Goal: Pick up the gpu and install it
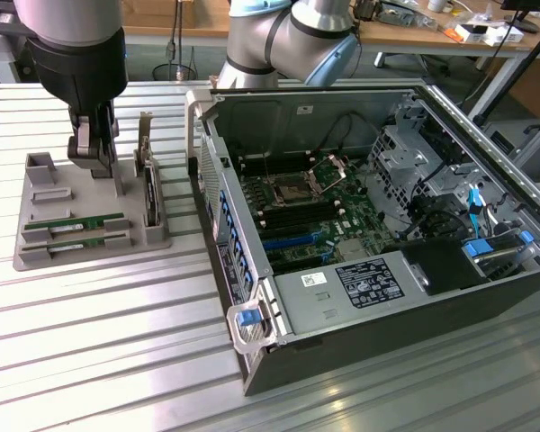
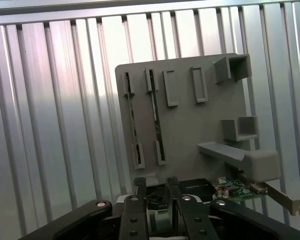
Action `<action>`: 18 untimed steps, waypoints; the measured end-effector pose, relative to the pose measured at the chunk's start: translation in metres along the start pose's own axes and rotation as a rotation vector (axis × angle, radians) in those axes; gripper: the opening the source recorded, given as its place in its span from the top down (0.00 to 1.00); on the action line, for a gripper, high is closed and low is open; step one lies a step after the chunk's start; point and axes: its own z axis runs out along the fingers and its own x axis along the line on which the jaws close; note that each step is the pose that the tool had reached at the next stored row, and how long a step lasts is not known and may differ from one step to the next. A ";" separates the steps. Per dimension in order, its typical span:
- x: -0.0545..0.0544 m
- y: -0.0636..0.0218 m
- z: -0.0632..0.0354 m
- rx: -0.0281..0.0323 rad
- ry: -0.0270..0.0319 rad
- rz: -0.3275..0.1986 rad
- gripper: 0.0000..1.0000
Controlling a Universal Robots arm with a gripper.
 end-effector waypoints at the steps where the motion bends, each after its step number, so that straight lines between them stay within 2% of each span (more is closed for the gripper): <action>1: 0.000 0.0000 0.0004 -0.0001 -0.0011 0.000 0.70; 18: 0.001 -0.0004 0.0071 -0.0023 -0.0171 -0.001 0.70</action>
